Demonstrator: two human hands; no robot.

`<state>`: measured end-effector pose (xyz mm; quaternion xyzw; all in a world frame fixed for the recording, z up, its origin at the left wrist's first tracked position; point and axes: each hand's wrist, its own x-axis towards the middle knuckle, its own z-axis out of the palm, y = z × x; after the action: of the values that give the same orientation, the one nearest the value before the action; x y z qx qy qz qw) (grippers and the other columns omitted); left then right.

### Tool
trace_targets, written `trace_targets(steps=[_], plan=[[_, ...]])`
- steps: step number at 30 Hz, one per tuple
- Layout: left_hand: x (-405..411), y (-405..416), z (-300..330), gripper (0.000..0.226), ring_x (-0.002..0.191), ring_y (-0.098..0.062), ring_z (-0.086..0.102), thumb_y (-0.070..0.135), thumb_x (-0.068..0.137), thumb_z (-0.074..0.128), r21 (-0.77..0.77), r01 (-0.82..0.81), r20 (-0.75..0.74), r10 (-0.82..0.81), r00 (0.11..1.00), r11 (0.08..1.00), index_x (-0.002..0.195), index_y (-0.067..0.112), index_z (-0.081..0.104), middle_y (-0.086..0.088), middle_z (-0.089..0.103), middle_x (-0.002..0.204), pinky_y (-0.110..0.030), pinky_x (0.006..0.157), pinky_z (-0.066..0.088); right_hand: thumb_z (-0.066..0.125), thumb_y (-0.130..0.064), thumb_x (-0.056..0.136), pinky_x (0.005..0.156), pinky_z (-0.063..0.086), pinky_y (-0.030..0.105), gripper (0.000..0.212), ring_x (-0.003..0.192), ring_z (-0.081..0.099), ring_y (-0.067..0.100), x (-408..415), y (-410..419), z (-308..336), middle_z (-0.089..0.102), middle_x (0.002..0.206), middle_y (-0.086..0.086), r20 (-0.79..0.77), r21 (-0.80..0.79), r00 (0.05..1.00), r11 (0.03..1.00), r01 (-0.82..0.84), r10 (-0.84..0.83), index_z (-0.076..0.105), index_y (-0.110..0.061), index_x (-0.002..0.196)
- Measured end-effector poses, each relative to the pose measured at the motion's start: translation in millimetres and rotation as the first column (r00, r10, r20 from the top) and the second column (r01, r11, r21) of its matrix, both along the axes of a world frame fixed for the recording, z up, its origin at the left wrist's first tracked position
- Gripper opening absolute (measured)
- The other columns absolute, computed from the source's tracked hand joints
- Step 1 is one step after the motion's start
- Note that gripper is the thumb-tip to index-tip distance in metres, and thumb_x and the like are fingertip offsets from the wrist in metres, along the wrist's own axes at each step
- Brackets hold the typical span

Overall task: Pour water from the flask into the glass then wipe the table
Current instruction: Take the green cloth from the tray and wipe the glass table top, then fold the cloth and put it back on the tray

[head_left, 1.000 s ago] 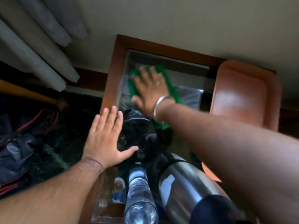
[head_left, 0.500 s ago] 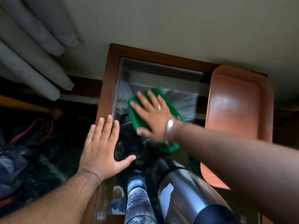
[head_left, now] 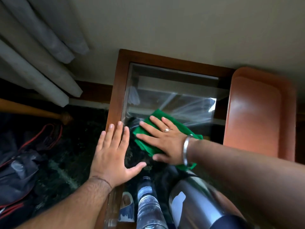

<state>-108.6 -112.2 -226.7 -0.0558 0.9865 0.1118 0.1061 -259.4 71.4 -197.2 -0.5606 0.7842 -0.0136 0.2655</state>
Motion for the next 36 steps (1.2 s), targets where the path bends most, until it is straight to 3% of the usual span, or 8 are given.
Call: trace_targets(steps=[8,13,16,23,26,29,32,36], plan=[[2,-1,-4,0.119,0.155,-0.034,0.010,0.087,0.071,0.048,-0.009,0.006,-0.052,-0.006,0.999,1.000,0.158,0.009,0.023,-0.016,0.019,0.166,-0.050,0.125,0.008,0.042,-0.056,0.085,0.117,0.005,0.054,0.079,0.149,-0.001,0.038,-126,-33,-4,-0.001,0.165,0.006,-0.242,0.033,0.857,0.878,0.477,-0.456,0.008,-0.036,0.153],[1,-3,-6,0.120,0.155,-0.036,0.012,0.087,0.069,0.049,0.005,0.003,-0.038,-0.003,0.999,1.000,0.158,0.010,0.025,-0.018,0.021,0.166,-0.053,0.125,0.011,0.039,-0.060,0.082,0.115,-0.006,0.051,0.082,0.149,-0.003,0.036,-6,-2,5,0.001,0.164,0.009,-0.068,-0.015,0.994,0.996,0.085,-0.086,0.009,-0.034,0.153],[0,1,10,0.120,0.154,-0.038,0.010,0.089,0.071,0.041,-0.006,0.022,0.074,-0.021,0.997,1.000,0.159,0.010,0.022,-0.019,0.016,0.167,-0.061,0.123,0.012,0.043,-0.052,0.090,0.119,-0.003,0.047,0.076,0.149,-0.004,0.036,-2,17,23,-0.003,0.164,0.011,0.056,0.061,0.978,0.978,0.200,-0.203,0.007,-0.032,0.154],[-90,5,59,0.096,0.154,-0.036,0.017,0.083,0.085,0.027,0.000,0.115,0.050,-0.115,0.992,0.993,0.160,0.025,0.015,-0.011,0.026,0.167,-0.062,0.121,0.005,0.071,-0.052,0.073,0.092,0.050,0.039,0.062,0.107,0.061,0.031,-19,61,40,0.065,0.117,0.011,0.073,0.201,0.469,0.473,0.858,-0.880,0.056,-0.014,0.119],[-155,26,67,0.102,0.155,-0.034,0.001,0.078,0.078,0.054,-0.011,0.465,0.246,-0.448,0.860,0.885,0.159,0.036,0.009,-0.009,0.010,0.170,-0.057,0.123,0.002,0.076,-0.062,0.059,0.081,0.054,0.034,0.066,0.093,0.066,0.029,-26,47,41,0.072,0.102,0.006,0.009,0.324,0.563,0.535,0.780,-0.827,0.065,-0.017,0.106],[-187,41,75,0.076,0.155,-0.034,0.006,0.059,0.076,0.077,-0.040,0.697,0.348,-0.644,0.681,0.716,0.141,0.030,0.049,-0.009,0.020,0.168,-0.052,0.123,0.006,0.073,-0.058,0.068,0.084,0.051,0.037,0.045,0.093,0.066,0.028,-35,43,47,0.072,0.100,0.001,-0.055,0.318,0.687,0.639,0.700,-0.725,0.066,-0.025,0.097],[-198,42,96,0.028,0.134,-0.032,0.047,0.029,0.074,0.083,0.151,0.634,0.220,-0.651,0.726,0.758,0.090,0.026,0.059,-0.009,0.062,0.133,-0.041,0.119,0.026,0.067,-0.052,0.077,0.079,0.043,0.034,0.028,0.095,0.064,0.028,-38,59,67,0.068,0.097,-0.001,0.009,0.203,0.677,0.664,0.719,-0.736,0.055,-0.029,0.087],[-219,59,148,0.024,0.067,-0.002,0.056,0.019,0.063,0.074,0.434,0.358,0.177,-0.467,0.866,0.827,0.079,0.024,0.057,0.010,0.059,0.073,-0.024,0.061,0.040,0.060,-0.038,0.089,0.065,0.033,0.030,0.023,0.082,0.057,0.026,-29,101,106,0.053,0.076,-0.005,0.298,0.047,0.521,0.557,0.829,-0.800,0.046,-0.020,0.087]])
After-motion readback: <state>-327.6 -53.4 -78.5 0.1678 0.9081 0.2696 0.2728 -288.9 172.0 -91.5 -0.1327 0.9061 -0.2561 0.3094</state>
